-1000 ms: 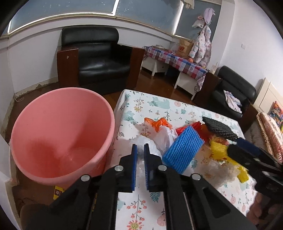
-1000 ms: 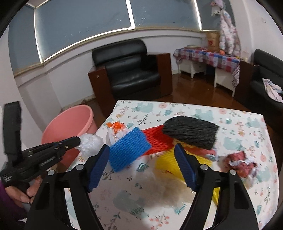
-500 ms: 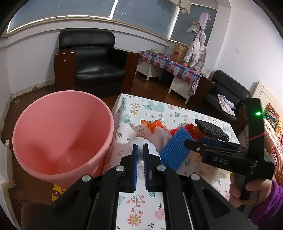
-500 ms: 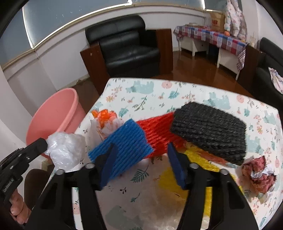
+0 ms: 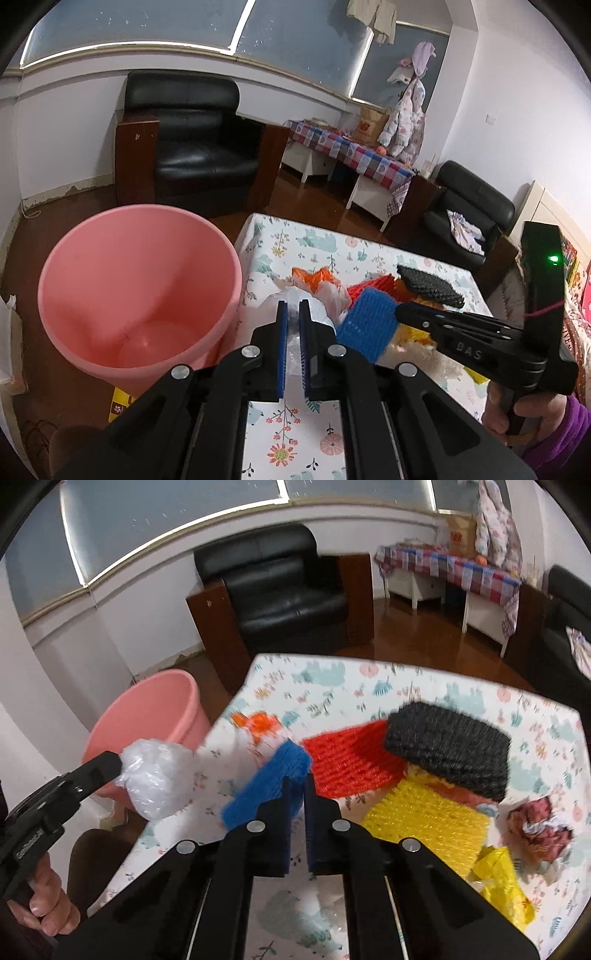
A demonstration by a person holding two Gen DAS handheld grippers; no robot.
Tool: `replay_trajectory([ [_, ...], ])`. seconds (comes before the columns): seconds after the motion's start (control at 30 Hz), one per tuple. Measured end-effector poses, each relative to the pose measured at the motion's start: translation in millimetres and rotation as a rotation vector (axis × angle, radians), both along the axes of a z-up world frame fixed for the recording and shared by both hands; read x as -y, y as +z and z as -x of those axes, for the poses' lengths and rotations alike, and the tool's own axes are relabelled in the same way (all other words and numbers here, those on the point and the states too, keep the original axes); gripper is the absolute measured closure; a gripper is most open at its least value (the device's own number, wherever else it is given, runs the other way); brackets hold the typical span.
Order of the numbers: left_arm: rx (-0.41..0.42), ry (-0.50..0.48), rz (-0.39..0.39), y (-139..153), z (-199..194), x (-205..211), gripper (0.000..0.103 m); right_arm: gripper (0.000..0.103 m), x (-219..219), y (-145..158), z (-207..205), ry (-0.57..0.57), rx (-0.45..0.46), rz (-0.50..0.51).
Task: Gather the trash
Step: 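Grasp the blue mesh foam sleeve with the right tool while the left tool holds the bag, then carry both items over the pink bucket and open both tools to drop them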
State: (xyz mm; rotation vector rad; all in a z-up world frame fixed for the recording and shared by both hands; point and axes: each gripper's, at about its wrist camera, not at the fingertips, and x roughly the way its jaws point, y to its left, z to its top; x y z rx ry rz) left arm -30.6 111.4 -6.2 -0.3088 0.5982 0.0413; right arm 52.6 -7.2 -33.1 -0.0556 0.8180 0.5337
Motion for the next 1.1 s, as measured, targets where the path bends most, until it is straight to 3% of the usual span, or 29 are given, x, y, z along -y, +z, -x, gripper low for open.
replay_trajectory([
  [0.23,0.067,0.06,-0.004,20.0,20.0,-21.8,0.098,0.097,-9.8,42.8,16.9,0.035,0.094,-0.043],
  [0.47,0.086,0.177,-0.003,28.1,39.0,-64.6,0.098,0.097,-52.8,71.6,20.2,0.117,0.169,-0.076],
  [0.77,0.035,0.278,-0.006,14.0,51.4,-107.9,0.098,0.097,-124.6,57.9,19.0,0.224,0.204,-0.032],
  [1.1,-0.033,0.288,-0.002,-12.3,44.0,-119.1,0.097,0.097,-152.1,30.9,18.2,0.258,0.15,0.015],
])
